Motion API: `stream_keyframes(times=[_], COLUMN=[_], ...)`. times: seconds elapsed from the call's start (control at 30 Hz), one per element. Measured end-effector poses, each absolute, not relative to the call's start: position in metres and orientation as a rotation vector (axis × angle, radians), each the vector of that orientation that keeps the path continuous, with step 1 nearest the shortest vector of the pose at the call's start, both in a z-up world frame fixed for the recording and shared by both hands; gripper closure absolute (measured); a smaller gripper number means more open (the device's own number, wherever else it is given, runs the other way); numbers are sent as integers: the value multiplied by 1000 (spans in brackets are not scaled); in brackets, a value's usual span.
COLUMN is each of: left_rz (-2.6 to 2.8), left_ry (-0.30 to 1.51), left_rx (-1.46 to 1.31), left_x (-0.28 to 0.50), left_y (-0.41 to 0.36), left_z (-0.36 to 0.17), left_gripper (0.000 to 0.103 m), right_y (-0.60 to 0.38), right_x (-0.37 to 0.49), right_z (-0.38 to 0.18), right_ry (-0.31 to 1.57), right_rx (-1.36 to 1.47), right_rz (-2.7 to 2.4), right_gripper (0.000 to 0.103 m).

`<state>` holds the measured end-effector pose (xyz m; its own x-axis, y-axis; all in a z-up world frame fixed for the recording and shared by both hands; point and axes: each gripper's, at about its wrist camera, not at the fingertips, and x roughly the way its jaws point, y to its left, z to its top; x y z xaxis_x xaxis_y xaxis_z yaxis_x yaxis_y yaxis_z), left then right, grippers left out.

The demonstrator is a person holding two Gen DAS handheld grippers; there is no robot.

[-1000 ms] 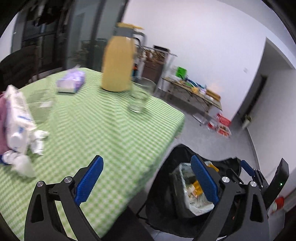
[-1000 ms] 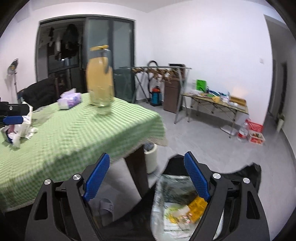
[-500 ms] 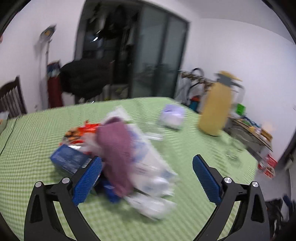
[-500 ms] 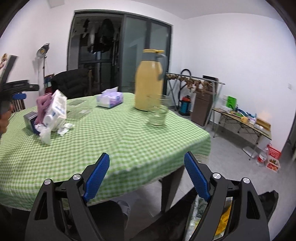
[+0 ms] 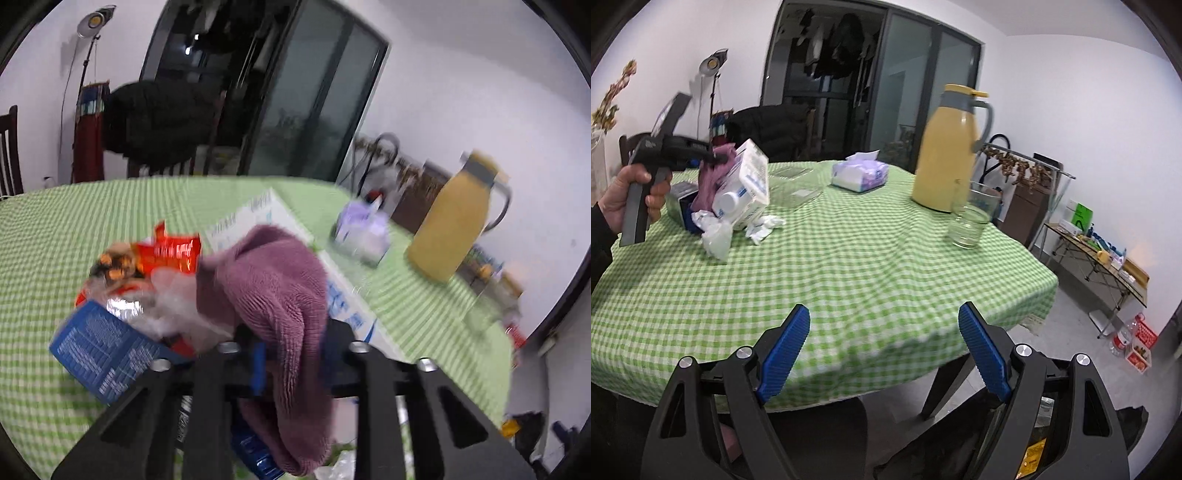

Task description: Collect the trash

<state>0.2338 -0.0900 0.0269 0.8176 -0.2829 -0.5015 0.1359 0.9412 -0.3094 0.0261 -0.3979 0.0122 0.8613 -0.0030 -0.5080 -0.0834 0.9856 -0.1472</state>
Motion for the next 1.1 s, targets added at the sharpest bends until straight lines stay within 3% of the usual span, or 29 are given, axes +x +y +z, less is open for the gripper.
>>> stream_keyframes(times=[0.3,0.6,0.77,1.03,1.1], left_rz=[-191,-161,-144,-110,-111], left_ry=[290,213,271,265,267], left_rx=[-486,-615,-637,-617,-610], left_x=[184,176,190,183,183], left_y=[-13,36,46,53,52], left_z=[73,76,62,63,62], left_gripper=[90,90,90,90,90], right_y=[-304,-197,-151,-129,-132], right_x=[74,133,174,240,249], right_z=[11,39,35,20,18], right_ry=[532,380,340,474,512], right_rx=[-265,-476,-670,-816,-784], right_rz=[197,297,310,314,340], right_gripper=[24,24,25,45,59])
